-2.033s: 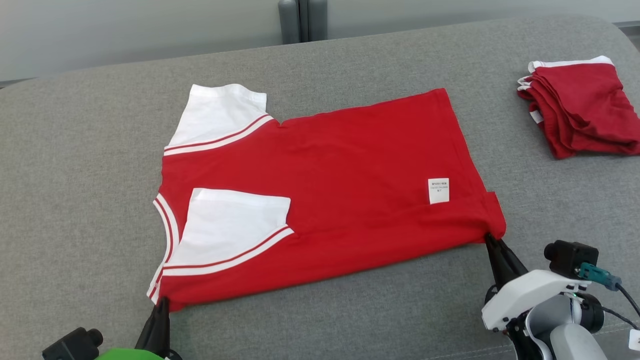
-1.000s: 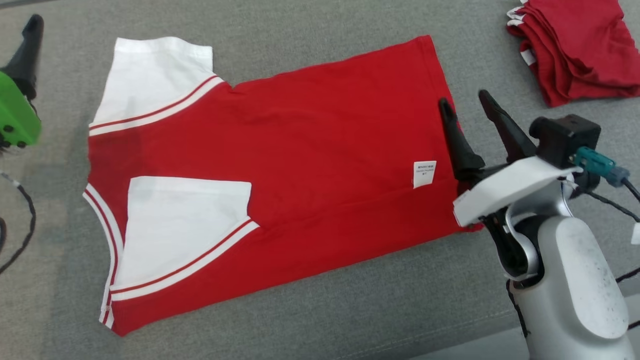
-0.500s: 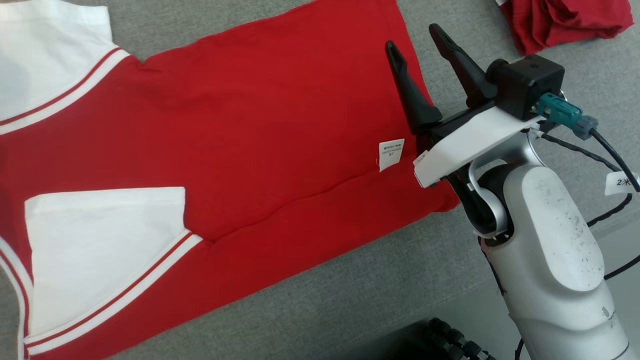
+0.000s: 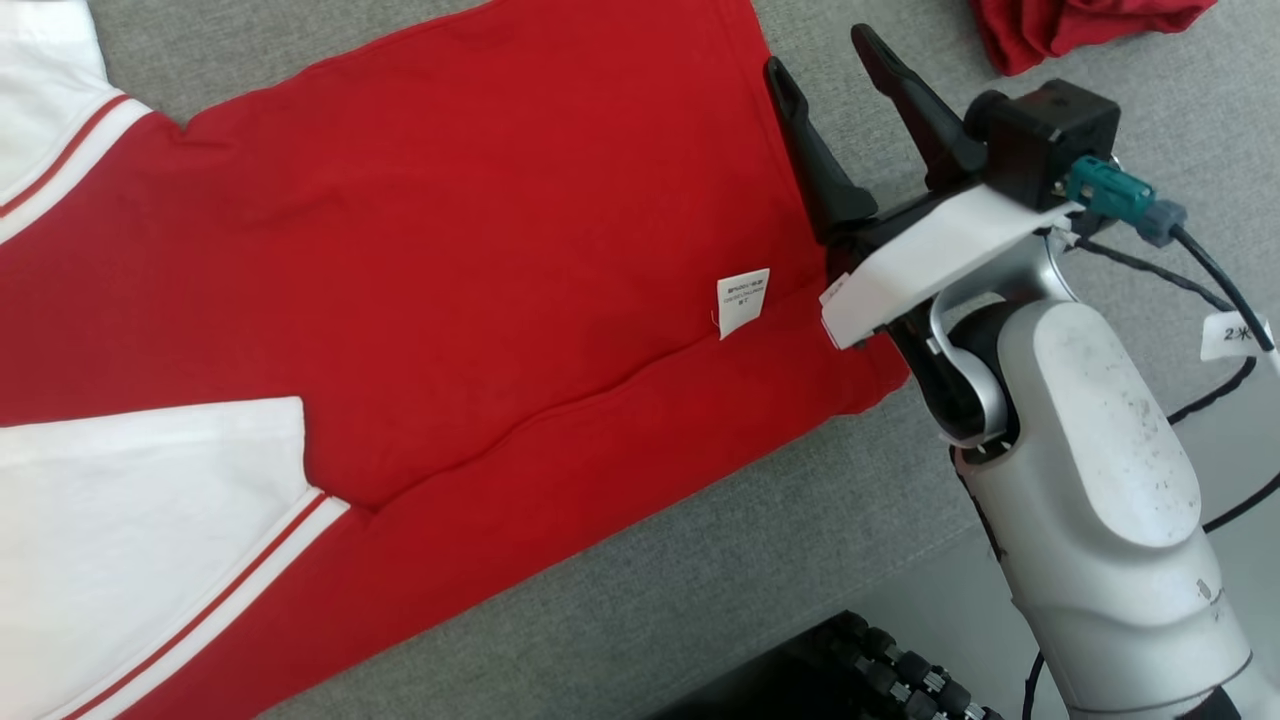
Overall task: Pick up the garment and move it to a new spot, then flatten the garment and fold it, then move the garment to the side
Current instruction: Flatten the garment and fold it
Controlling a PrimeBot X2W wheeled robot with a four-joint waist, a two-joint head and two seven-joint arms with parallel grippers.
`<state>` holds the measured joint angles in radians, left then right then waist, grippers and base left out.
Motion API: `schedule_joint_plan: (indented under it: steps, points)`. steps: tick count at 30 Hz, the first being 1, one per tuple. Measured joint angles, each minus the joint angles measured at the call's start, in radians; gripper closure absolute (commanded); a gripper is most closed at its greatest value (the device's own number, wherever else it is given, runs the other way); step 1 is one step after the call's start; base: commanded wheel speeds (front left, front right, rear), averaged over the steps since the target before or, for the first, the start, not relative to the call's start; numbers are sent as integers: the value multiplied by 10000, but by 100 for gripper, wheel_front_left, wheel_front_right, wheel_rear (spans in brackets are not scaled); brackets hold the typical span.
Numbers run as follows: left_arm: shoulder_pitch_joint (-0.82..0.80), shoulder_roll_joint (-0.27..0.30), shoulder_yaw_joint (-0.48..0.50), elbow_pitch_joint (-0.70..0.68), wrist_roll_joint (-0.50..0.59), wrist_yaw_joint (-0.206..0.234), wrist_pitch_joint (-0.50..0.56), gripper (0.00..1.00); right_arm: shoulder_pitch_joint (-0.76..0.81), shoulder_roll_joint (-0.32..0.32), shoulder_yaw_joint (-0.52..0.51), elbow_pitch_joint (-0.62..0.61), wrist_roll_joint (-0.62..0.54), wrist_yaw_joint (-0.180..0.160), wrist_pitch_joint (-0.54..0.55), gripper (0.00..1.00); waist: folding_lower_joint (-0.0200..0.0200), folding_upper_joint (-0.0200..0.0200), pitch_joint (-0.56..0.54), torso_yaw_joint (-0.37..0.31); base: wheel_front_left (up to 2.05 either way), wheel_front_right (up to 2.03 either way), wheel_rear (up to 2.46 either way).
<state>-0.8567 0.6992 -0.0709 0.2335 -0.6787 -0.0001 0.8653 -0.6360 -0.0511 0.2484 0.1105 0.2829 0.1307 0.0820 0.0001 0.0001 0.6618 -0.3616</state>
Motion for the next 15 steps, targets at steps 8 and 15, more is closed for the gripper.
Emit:
schedule_joint_plan:
  steps: [8, 15]
  points:
    - [243, -491, -105, -320, -564, -431, -328, 100, -1220, 8, -19, 1206, -132, 0, 337, 0, 0, 0, -76, 329, 0, 0, 0]
    - [73, -978, -393, -201, -401, -669, -1262, 100, -2751, -52, -161, 3020, -759, 0, 903, 0, 0, 0, -200, 802, 0, 0, 0]
